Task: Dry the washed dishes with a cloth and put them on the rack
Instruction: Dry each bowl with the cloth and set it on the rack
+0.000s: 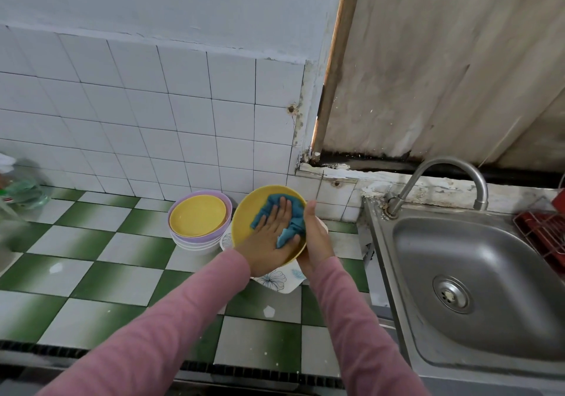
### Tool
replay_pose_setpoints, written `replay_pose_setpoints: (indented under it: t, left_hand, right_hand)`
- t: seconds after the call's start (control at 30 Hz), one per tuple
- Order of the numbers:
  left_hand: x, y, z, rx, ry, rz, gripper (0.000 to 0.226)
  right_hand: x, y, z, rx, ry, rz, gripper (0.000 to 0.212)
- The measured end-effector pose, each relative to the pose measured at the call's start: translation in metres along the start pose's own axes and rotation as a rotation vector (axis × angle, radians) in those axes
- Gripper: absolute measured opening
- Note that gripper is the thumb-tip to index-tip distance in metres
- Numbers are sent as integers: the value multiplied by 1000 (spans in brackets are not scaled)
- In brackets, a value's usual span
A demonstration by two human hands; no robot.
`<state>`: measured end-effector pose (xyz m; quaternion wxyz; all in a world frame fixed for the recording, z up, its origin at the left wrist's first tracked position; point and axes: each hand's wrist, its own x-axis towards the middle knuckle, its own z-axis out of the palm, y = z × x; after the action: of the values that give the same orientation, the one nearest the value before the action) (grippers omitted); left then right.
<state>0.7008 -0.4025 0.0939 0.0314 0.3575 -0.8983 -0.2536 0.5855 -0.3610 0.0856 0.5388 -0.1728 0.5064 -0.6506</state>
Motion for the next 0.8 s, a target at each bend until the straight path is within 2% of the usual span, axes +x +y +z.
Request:
replay_pose_setpoints:
  t: [0.07, 0.13, 0.23, 0.3, 0.4, 0.5, 0.57, 0.63, 0.67, 0.7, 0.73, 0.77, 0.8]
  left_hand:
    - [-8, 10, -8, -149, -100, 18, 66]
    - [-18, 16, -16, -167, -158, 14, 58]
    - [-27, 15, -17, -23, -130, 21, 47]
    - [-28, 9, -14, 90, -92, 23, 42]
    - [-26, 7, -11, 176, -13, 43, 24]
    - [-23, -1, -11, 192, 35, 63, 31]
    - [-21, -8, -14, 122, 96, 60, 35]
    - [-18, -9, -16, -119, 207, 34, 24]
    - [-19, -6, -20, -326, 263, -30, 19]
    - [-20, -1, -25, -565, 276, -146, 27]
    - [-20, 3, -30, -845, 253, -253, 44]
    - [-18, 3, -33, -1076, 237, -289, 68]
    - [-15, 2, -34, -1218, 250, -263, 83]
  right_hand:
    - [3, -2, -1, 27, 49, 29, 88]
    - [5, -3, -4, 41, 92, 47, 95]
    - [9, -2, -8, 29, 131, 92, 119]
    - [10, -2, -10, 41, 118, 117, 127]
    - [7, -8, -10, 42, 105, 110, 118]
    - [8, -9, -13, 17, 92, 150, 120]
    - [9, -14, -15, -1, 71, 177, 119]
    - [8, -21, -17, -33, 61, 150, 100]
    - [8, -23, -18, -40, 59, 142, 91]
    - [11, -22, -22, -29, 63, 137, 85]
    - [12, -19, -23, -11, 72, 151, 81]
    - [13, -16, -25, 23, 83, 177, 79]
    - [12, -13, -24, 61, 94, 215, 79]
